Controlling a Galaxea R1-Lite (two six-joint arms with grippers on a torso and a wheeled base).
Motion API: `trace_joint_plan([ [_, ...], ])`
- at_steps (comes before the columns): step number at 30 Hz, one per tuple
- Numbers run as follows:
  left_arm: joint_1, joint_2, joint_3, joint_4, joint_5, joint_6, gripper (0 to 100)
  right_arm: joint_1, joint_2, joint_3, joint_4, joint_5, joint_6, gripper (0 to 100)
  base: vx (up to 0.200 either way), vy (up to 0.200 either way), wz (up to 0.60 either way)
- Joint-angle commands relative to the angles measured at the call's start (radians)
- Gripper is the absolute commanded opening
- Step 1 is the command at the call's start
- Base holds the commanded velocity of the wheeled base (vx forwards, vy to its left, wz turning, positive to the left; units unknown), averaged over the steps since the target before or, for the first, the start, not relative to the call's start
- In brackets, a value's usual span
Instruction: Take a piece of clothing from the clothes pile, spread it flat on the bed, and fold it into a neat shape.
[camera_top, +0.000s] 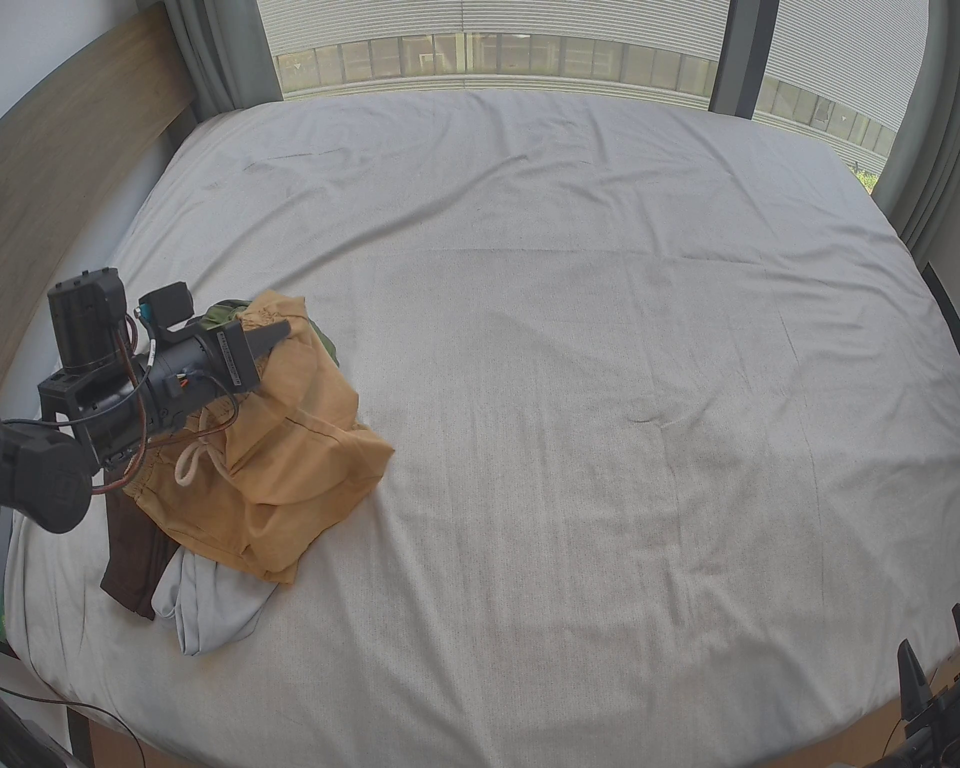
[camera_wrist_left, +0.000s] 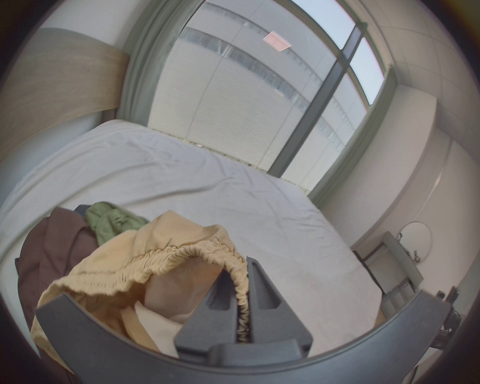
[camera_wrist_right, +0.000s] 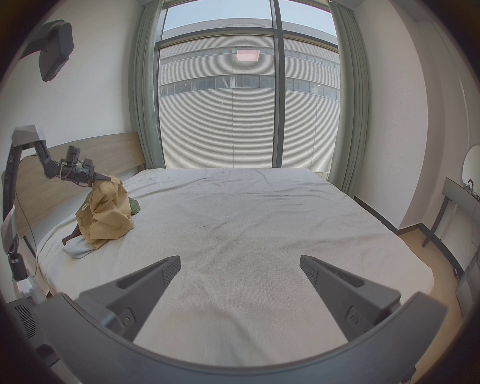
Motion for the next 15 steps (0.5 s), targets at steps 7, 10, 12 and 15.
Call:
trace_joint_plan([
  [7, -0.088, -0.233, 0.105, -0.009, -0.057, -0.008, 0, -0.002, -0.016, 0.018, 0.0, 0.0, -0.001, 100, 0.0, 0.0, 0.0],
  [10, -0.09, -0.291, 0.202, -0.025, -0.111, -0.009, 0, 0.0, -0.016, 0.018, 0.0, 0.0, -0.001, 100, 0.0, 0.0, 0.0],
  [12, -0.09, -0.291, 0.217, -0.053, -0.14, -0.023, 0, 0.0, -0.016, 0.018, 0.0, 0.001, -0.001, 100, 0.0, 0.0, 0.0],
  [15, -0.093, -0.257, 0.197, -0.107, -0.149, -0.023, 0, 0.0, -0.016, 0.018, 0.0, 0.0, 0.004, 100, 0.0, 0.0, 0.0],
])
